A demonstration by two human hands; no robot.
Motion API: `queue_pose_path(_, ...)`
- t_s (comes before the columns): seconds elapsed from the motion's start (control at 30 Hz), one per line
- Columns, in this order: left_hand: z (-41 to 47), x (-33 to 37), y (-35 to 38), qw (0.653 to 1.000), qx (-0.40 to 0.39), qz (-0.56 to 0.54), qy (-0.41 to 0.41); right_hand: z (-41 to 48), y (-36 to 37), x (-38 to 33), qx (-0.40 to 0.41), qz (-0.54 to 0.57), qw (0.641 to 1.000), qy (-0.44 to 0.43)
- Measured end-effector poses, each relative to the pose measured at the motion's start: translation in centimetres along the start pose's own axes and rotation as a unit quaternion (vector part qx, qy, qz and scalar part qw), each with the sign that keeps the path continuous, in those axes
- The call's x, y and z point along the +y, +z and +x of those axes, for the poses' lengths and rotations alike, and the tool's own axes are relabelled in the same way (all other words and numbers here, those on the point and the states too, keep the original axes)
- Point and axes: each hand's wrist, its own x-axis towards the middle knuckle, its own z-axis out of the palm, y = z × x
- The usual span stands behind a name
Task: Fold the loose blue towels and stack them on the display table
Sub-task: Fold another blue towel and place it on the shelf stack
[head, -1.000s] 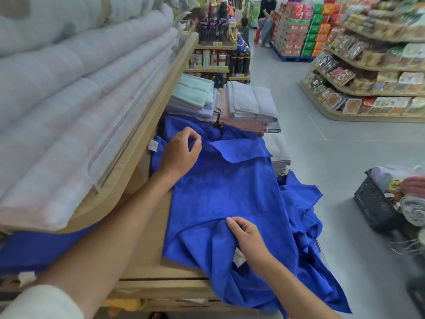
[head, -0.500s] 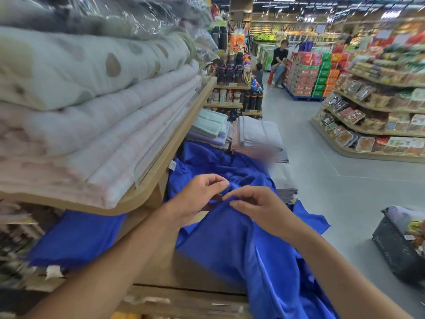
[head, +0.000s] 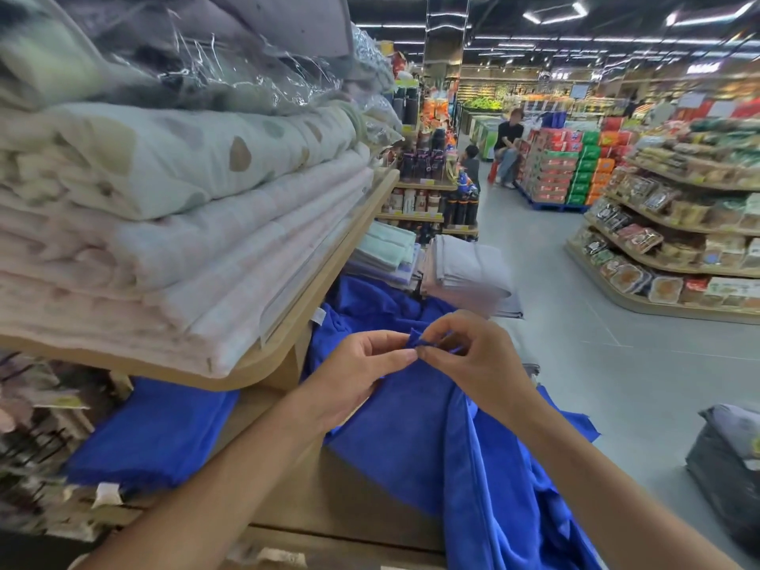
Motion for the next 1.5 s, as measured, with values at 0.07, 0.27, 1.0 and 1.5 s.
queue_pose_path(0.07,0.0,0.1,0.0,0.999,-0.003,0.042,0.022,0.3,-0.2,-0.1,0.008,-0.011,1.0,-0.016)
queue_pose_path(0.27,1.2,2.2,0.1,0.998,-0.032,0.056,0.029,1.6,-1.6,-1.3,-0.061,0.109,0.992,0.023)
queue_pose_path(1.0,5.1,23.7,5.3,0.867,0.069,0.423,0.254,9.1,-10.2,-8.2,-0.074,0.083,0.994,0.008)
queue_pose_path(1.5,5.8,27.9,4.6,0.871,0.143,0.364,0.297,7.6,-12.4,-6.3,-0.073,0.014,0.996,0.055)
